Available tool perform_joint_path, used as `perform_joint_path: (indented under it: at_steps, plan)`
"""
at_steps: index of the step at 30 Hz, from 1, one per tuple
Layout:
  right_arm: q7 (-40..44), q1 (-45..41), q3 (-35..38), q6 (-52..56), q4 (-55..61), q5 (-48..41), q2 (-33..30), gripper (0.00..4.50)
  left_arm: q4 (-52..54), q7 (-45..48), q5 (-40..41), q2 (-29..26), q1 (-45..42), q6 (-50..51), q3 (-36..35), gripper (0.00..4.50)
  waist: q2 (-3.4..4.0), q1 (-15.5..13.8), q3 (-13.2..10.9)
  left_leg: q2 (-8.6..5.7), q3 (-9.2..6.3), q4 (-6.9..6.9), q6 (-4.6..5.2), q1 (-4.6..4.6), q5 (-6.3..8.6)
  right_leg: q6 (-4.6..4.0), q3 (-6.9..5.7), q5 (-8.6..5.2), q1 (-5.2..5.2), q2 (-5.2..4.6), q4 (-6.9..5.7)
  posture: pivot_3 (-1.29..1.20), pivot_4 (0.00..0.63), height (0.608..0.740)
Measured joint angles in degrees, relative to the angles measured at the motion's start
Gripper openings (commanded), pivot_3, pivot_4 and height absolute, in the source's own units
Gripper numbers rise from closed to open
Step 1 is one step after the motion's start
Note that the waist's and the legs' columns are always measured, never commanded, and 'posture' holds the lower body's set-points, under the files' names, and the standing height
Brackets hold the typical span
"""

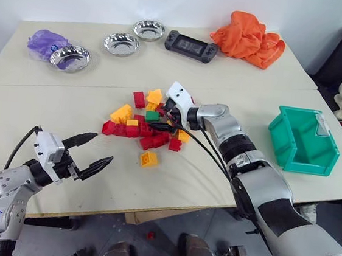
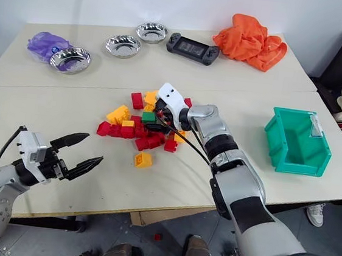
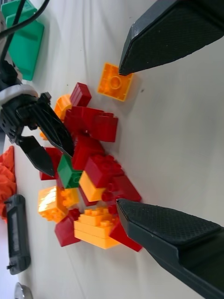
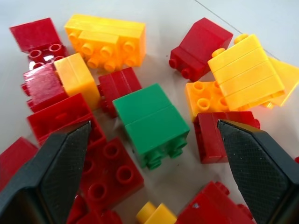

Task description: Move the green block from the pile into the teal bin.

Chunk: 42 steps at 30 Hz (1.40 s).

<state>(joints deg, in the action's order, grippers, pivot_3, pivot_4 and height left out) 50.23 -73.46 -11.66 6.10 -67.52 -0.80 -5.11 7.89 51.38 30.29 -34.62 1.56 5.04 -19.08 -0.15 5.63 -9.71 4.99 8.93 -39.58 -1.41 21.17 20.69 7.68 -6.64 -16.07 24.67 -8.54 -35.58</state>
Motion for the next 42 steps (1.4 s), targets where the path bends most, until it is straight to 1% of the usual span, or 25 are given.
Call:
perform_joint_path:
  at_steps: [2, 6, 7, 9, 16, 27, 30, 33, 35, 36, 37, 38, 39, 42]
  plan:
    - [-0.25, -1.53, 0.95, 0.01, -2.82, 0.34, 1.21, 4.48, 0.08, -0.17, -0.03, 0.03, -0.34, 0.01, 0.17, 4.5, 0.0, 0.7, 0.0, 0.0, 0.0, 0.0, 0.0, 0.0, 0.0, 0.0, 0.0, 0.0, -0.01, 0.0, 0.0, 0.0, 0.15, 0.74]
    - [1.33, -3.62, 1.87, 1.6, -5.86, 1.25, 1.81, 4.48, 0.18, -0.51, -0.05, 0.03, -1.08, 0.03, 0.65, 4.5, 0.0, 0.97, 0.0, 0.0, -0.01, 0.01, 0.0, -0.02, 0.0, 0.0, 0.01, 0.0, -0.01, 0.0, -0.01, 0.0, 0.15, 0.74]
    - [1.76, -3.87, 2.07, 1.8, -6.28, 1.46, 1.81, 4.31, 0.18, -0.53, -0.05, 0.03, -1.08, 0.04, 0.65, 4.5, 0.0, 0.99, 0.0, 0.0, -0.02, 0.01, 0.0, -0.02, 0.0, 0.0, 0.01, 0.0, -0.01, 0.0, -0.01, 0.0, 0.15, 0.74]
    - [2.81, -4.02, 2.48, 1.82, -6.87, 1.94, 1.83, 3.9, 0.21, -0.59, -0.05, 0.03, -1.09, 0.08, 0.67, 4.5, 0.0, 1.01, 0.0, 0.0, -0.01, 0.02, 0.0, -0.02, 0.0, 0.0, 0.01, 0.0, -0.01, 0.0, 0.0, 0.0, 0.15, 0.74]
    - [4.72, -4.2, 3.29, 1.47, -7.29, 3.27, 2.96, 1.45, 0.43, -0.87, -0.05, 0.03, -1.06, 0.12, 0.68, 4.5, 0.0, 1.53, 0.0, 0.0, -0.01, 0.03, -0.01, -0.02, 0.0, 0.0, 0.02, 0.0, -0.01, 0.0, -0.01, 0.0, 0.15, 0.74]
    - [3.65, -4.14, 4.49, -2.38, -7.28, 4.3, 2.96, 1.45, 0.52, -1.34, -0.06, 0.03, -1.02, 0.13, 0.77, 4.5, 0.0, 2.21, 0.0, 0.0, -0.04, 0.05, -0.01, -0.01, 0.0, 0.0, 0.01, 0.0, -0.01, 0.0, -0.01, 0.0, 0.15, 0.74]
    - [4.08, -3.86, 5.91, -2.09, -6.8, 3.77, 2.37, 2.03, 0.51, -1.4, -0.22, 0.03, -1.24, 0.13, 1.32, 4.5, 0.0, 2.19, 0.0, 0.0, -0.05, 0.04, -0.01, 0.0, 0.0, 0.0, 0.01, 0.0, -0.01, 0.0, -0.01, 0.0, 0.15, 0.74]
    - [6.07, -1.61, 6.45, -3.02, -3.63, 3.37, 0.24, 3.05, 0.3, -2.09, -0.68, 0.28, -2.59, -0.03, 1.62, 4.5, 0.0, 1.96, 0.0, -0.01, -0.11, 0.02, -0.01, 0.01, 0.0, 0.0, 0.0, 0.0, -0.06, -0.01, 0.0, 0.0, 0.15, 0.74]
    - [7.22, 1.51, 8.02, -4.5, 0.81, 1.61, -2.03, 3.71, 0.1, -2.86, -1.25, 0.52, -4.03, -0.38, 1.71, 4.5, 0.0, 1.7, 0.0, -0.02, -0.11, 0.0, -0.01, 0.02, 0.0, 0.01, 0.01, 0.0, -0.07, -0.01, 0.01, 0.0, 0.15, 0.74]
    - [8.18, 3.7, 8.81, -5.06, 4.37, 0.52, -3.45, 4.15, -0.21, -3.06, -1.37, 0.59, -4.81, -0.54, 1.75, 4.5, 0.0, 1.61, 0.0, -0.02, -0.12, 0.0, -0.01, 0.01, 0.0, 0.01, 0.0, 0.0, -0.06, -0.01, 0.0, 0.0, 0.15, 0.74]
    - [8.78, 4.82, 9.54, -5.31, 6.29, -0.22, -4.14, 4.33, -0.57, -3.14, -1.41, 0.6, -5.15, -0.69, 1.69, 4.5, 0.0, 1.58, 0.0, -0.02, -0.12, 0.0, -0.01, 0.01, 0.0, 0.01, -0.01, 0.0, -0.06, -0.01, 0.0, 0.0, 0.15, 0.74]
    - [10.59, 8.41, 9.99, -5.79, 12.77, -1.76, -5.75, 4.46, -1.65, -3.05, -1.5, 0.61, -6.09, -0.85, 1.87, 4.5, 0.0, 1.46, 0.0, -0.01, -0.13, 0.02, -0.01, 0.0, 0.0, 0.01, -0.01, 0.0, -0.06, 0.0, 0.0, 0.0, 0.15, 0.74]
    - [11.82, 10.76, 10.31, -5.99, 17.04, -3.01, -6.53, 4.46, -2.4, -3.02, -1.59, 0.56, -6.26, -0.93, 1.79, 4.5, 0.0, 1.33, 0.0, -0.01, -0.14, 0.02, -0.01, 0.0, 0.0, 0.01, -0.02, 0.0, -0.06, 0.0, 0.0, 0.0, 0.15, 0.74]
    - [15.26, 21.77, 11.03, -4.78, 34.47, -7.86, -10.07, 4.46, -5.5, -2.15, -2.04, 0.23, -7.83, -1.06, 2.19, 4.5, 0.0, 0.7, 0.0, -0.02, -0.11, 0.02, -0.01, 0.0, 0.0, 0.01, -0.02, 0.0, -0.06, -0.01, 0.02, 0.0, 0.15, 0.74]
